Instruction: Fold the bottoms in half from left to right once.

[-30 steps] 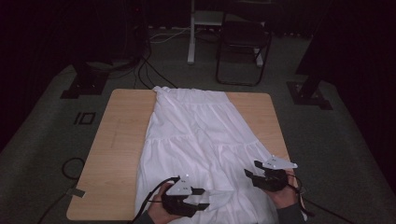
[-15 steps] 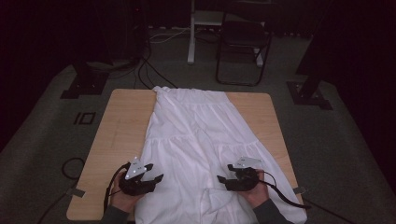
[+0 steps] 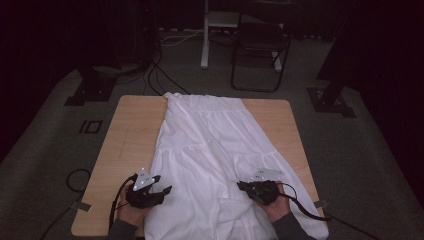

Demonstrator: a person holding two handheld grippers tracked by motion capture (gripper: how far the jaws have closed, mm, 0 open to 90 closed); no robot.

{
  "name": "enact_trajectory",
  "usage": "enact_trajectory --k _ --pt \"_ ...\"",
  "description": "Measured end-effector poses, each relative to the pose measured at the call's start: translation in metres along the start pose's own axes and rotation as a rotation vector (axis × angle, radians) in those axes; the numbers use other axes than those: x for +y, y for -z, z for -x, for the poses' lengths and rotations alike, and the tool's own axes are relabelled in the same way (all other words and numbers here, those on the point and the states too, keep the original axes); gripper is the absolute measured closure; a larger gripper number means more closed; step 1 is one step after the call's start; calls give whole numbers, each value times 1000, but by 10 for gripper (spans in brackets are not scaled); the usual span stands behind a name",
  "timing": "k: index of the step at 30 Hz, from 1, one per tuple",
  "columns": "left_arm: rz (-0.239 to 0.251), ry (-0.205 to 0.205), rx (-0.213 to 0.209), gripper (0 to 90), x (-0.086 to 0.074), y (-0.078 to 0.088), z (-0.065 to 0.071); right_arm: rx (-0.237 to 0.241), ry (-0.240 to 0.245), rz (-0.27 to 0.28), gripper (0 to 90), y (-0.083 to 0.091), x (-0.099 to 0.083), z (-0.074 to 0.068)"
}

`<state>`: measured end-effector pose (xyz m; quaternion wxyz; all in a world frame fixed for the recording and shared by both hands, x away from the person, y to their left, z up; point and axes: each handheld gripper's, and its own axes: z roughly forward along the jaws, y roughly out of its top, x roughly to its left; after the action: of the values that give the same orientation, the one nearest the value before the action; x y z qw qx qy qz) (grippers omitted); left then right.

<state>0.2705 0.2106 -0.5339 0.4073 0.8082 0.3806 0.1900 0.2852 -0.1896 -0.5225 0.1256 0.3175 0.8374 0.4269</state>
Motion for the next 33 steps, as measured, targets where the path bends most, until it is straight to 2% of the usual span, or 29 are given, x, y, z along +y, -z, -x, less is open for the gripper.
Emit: enact_trajectory --k 2,3,4,5,6,7,9,11,12,14,15,16,17,19,21,24,26,27,29,30,31,33 --pt "-2 2 2 393 -1 -1 0 -7 2 8 893 1 1 0" --pt "-4 3 4 393 -1 -1 -1 1 -11 12 887 3 2 2" --pt "-4 3 4 393 -1 -1 -1 5 -13 11 855 2 2 3" --pt "-3 6 4 393 -2 -1 -1 12 -14 6 754 0 2 4" --pt "-3 6 4 393 -2 -1 -1 12 -14 6 754 0 2 4" --pt "-6 4 4 393 -2 -1 -2 28 -20 -14 660 -4 1 4" --pt "-6 8 4 393 -2 -2 -2 6 -31 -57 516 -15 -2 4" --pt "-8 6 4 392 -3 -2 -2 -7 -28 -84 476 -23 -5 4" --pt "-10 3 7 392 -3 -2 -2 -3 -29 -103 495 -27 -6 4" --pt "-10 2 10 391 -3 -3 -2 4 -20 -135 706 -31 -7 3" --pt "-10 5 10 391 -3 -2 -3 6 -15 -135 814 -29 -7 3" --pt "-8 10 12 390 -3 -2 -3 7 -12 -123 878 -26 -6 2" --pt "-8 10 15 388 -3 -2 -4 0 -7 -102 887 -21 -4 1" --pt "-4 17 15 386 -3 -1 -5 -40 9 -47 891 -7 2 0" --pt "2 18 15 382 -3 0 -5 -120 37 12 893 13 9 2" --pt "5 14 19 376 -2 1 -4 -208 14 143 893 56 23 13" --pt "3 17 22 372 -2 1 -4 -293 15 197 894 79 30 21" --pt "2 19 27 371 -3 0 -4 -351 9 219 893 90 32 27" --pt "-4 22 25 364 -3 -1 -4 -432 -31 207 893 105 30 45" --pt "-7 20 25 362 -3 -2 -4 -465 -51 189 893 107 26 54" --pt "-9 19 23 356 -3 -3 -3 -493 -75 145 893 105 19 67" --pt "-24 17 10 349 -1 -7 -1 -505 -116 87 892 96 5 84"
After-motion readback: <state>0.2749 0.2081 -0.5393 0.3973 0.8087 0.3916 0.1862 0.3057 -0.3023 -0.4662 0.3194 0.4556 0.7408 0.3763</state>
